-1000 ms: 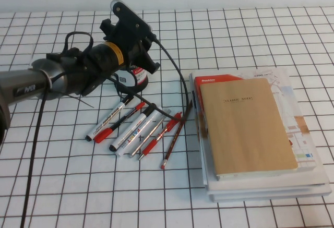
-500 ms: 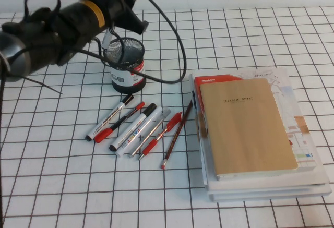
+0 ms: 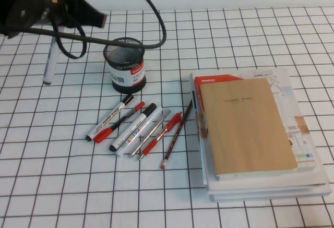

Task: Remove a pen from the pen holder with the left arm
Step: 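Take a marker out of the pen holder and lay it on the table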

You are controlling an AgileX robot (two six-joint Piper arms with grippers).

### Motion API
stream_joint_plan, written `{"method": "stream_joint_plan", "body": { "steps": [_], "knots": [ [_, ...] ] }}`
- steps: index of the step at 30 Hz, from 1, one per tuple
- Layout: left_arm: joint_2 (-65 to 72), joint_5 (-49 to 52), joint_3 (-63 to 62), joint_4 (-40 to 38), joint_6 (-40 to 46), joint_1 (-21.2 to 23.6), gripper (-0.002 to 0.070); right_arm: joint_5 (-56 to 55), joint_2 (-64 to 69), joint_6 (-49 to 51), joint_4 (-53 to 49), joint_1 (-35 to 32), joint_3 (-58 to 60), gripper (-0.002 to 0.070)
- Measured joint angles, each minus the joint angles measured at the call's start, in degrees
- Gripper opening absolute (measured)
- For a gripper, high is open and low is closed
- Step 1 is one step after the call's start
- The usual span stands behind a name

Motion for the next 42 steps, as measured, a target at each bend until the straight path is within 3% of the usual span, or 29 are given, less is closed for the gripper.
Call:
{"method": "stream_joint_plan", "body": {
  "steps": [5,11,21,32,42],
  "knots": [
    [1.2,12.9,0.0,-9.1,8.1,0.0,0.0090,0.0,0.0,0.0,0.0,0.0,0.0,-0.0015],
    [4.4,18.4,0.0,-11.8,13.5,0.0,0.0090,0.0,0.0,0.0,0.0,0.0,0.0,-0.0015],
    [13.7,18.6,0.0,-15.7,21.9,0.1,0.0090,0.0,0.0,0.0,0.0,0.0,0.0,-0.0015],
    [22.3,12.5,-1.2,-24.2,33.0,4.7,0.0090,0.0,0.0,0.0,0.0,0.0,0.0,-0.0015],
    [28.5,12.9,-8.0,-26.2,35.1,4.7,0.0090,0.0,0.0,0.0,0.0,0.0,0.0,-0.0015]
  ]
}}
